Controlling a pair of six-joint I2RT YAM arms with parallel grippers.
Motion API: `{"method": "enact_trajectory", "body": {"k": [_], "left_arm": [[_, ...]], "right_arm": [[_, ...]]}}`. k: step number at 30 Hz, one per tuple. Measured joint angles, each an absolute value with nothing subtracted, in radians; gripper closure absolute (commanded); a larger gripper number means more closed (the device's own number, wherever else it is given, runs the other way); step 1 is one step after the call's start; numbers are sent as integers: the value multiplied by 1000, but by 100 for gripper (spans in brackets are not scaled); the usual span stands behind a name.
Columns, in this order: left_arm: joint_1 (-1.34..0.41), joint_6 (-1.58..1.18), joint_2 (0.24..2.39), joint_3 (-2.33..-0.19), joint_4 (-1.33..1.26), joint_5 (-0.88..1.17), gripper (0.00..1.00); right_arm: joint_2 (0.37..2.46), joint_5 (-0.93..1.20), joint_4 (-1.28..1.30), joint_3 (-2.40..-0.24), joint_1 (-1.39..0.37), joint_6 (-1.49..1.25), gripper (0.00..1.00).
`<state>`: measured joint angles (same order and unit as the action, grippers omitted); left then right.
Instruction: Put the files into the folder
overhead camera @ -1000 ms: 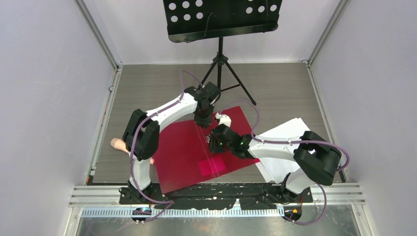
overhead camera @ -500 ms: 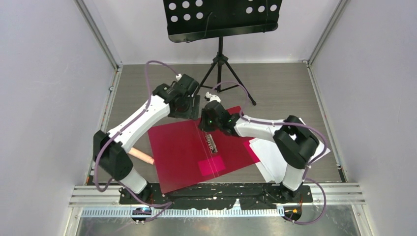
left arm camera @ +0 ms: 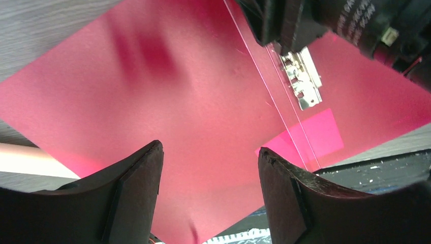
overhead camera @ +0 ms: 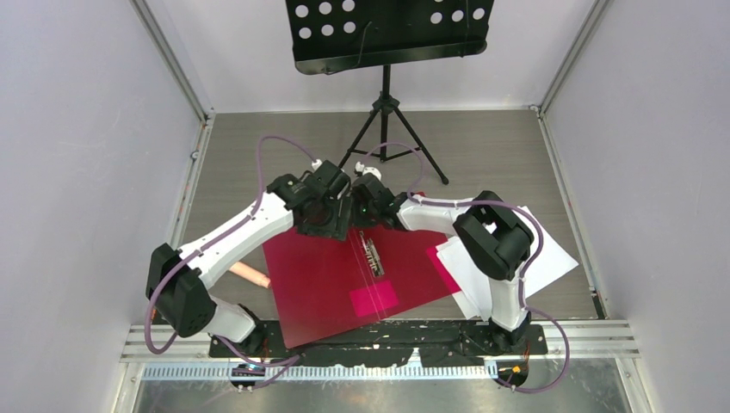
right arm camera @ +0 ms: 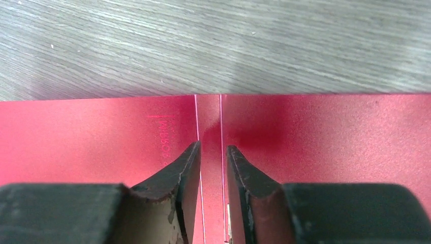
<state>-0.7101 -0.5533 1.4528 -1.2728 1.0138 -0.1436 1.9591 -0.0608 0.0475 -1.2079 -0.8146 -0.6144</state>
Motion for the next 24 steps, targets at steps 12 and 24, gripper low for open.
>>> {"method": "enact_trajectory", "body": {"k": [12,24], "left_arm": [[-827,-638,1504,-1235,957,-132,26],[-1004,-718,1730,-1430,912,-139,13]], "right_arm": [[1777,-130,207,-1230,-767,-593,39],[1088,-434,525,-715,-658,-857,0]]}}
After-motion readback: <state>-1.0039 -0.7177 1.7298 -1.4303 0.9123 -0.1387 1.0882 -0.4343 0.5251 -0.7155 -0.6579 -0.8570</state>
